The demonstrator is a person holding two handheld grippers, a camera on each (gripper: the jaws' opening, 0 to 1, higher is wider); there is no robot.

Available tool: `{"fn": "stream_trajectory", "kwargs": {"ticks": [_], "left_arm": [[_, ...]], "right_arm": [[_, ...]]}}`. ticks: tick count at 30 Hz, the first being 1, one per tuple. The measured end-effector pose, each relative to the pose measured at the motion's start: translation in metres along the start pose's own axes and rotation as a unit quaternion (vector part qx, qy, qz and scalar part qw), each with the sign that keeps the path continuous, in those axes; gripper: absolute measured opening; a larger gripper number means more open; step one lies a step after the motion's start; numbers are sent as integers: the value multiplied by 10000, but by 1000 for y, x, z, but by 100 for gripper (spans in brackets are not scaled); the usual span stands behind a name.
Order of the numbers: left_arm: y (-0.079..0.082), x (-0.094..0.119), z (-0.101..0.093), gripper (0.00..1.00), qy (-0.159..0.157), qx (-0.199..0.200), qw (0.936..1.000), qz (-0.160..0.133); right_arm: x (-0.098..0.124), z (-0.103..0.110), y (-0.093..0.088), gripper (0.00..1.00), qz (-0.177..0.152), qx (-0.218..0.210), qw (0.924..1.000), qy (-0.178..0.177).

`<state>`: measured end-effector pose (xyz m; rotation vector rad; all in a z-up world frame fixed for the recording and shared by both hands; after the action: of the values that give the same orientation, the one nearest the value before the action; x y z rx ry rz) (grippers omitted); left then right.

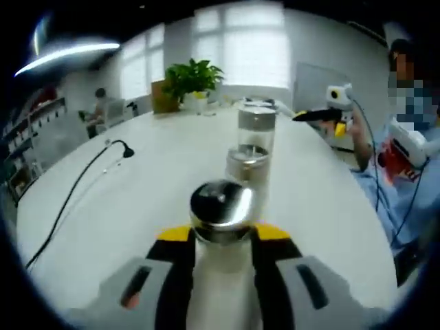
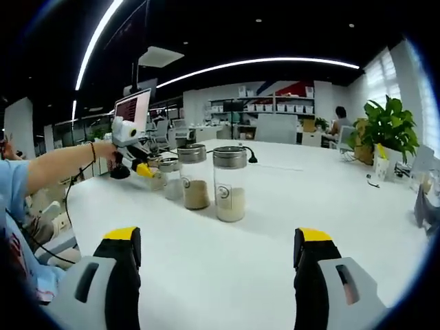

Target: Rotate the seasoning bottle until the label or dispensing opening points toward the visible target arrow and the bottle remains upright within the marked orientation range

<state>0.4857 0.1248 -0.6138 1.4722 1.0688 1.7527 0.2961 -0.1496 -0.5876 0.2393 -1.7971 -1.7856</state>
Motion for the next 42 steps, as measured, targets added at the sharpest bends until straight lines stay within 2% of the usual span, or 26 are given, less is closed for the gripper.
{"fn": "stream_trajectory", "kwargs": {"ticks": [6, 10, 15, 17, 18, 20, 24, 25, 26, 27, 28, 31, 32, 34, 38, 40, 42], "left_arm": [[-2, 0, -1, 33, -321, 5, 9994, -114], [-2, -3, -4, 33, -343, 49, 9990, -284], [0, -4, -7, 34, -332, 50, 9992, -200], [0, -4, -13, 40, -371, 70, 9991, -194], [-1, -2, -15, 50, -424, 14, 9990, -163], [-2, -2, -15, 59, -382, 41, 9992, -132], [7, 1, -23, 64, -376, 152, 9987, -320], [8, 0, -25, 66, -389, 119, 9988, -288], [4, 0, -26, 66, -365, -49, 9993, -120], [1, 0, -28, 65, -323, -250, 9992, 41], [-1, -1, -27, 64, -274, -288, 9992, 86], [-3, -3, -27, 69, -167, -66, 9998, 30], [-4, -2, -26, 69, -104, -107, 9999, 24], [-7, 3, -19, 68, 222, -274, 9994, 1], [-10, 12, -17, 69, 826, -44, 9966, -45], [-2, 12, -22, 68, 1147, 18, 9928, -332], [3, 12, -37, 71, 1091, 112, 9929, -452]], "right_arm": [[0, -3, 2, 95, 7, 60, 10000, -34], [-1, -4, 1, 96, -8, 18, 10000, 20], [-1, -3, 2, 95, -1, 49, 10000, 3], [-2, -2, 0, 95, 23, 16, 10000, 22], [-2, -2, 0, 95, 39, 13, 10000, 27], [-3, -1, -1, 95, 49, 6, 10000, 41], [-4, 5, 3, 95, -14, 132, 9997, 208], [-4, 6, 3, 95, -14, 144, 9997, 215], [-4, 6, 3, 95, -12, 148, 9996, 220], [-4, 6, 3, 95, -9, 123, 9997, 224], [-4, 5, 2, 95, -11, 105, 9997, 224], [0, 3, 2, 95, 12, 72, 9998, 178], [3, 1, 3, 95, -14, 64, 9999, 135], [5, -1, 5, 95, -80, 59, 9999, 74], [4, -4, 4, 95, -61, 16, 10000, 25], [3, -2, 2, 95, -38, -16, 10000, 69], [1, -1, 1, 94, -25, -56, 9999, 112]]}}
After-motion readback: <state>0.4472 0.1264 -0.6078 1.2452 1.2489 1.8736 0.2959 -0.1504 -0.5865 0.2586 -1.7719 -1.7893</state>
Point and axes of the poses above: the point that each gripper's makers call its tool centre point, and the gripper's own axes: x roughly backward along the fingers, z roughly to its left, y roughly out of its top, the point moved 3 cm from there along x, roughly backward along the fingers, and after that the axes turned 6 degrees about y, right-handed, at the moved point
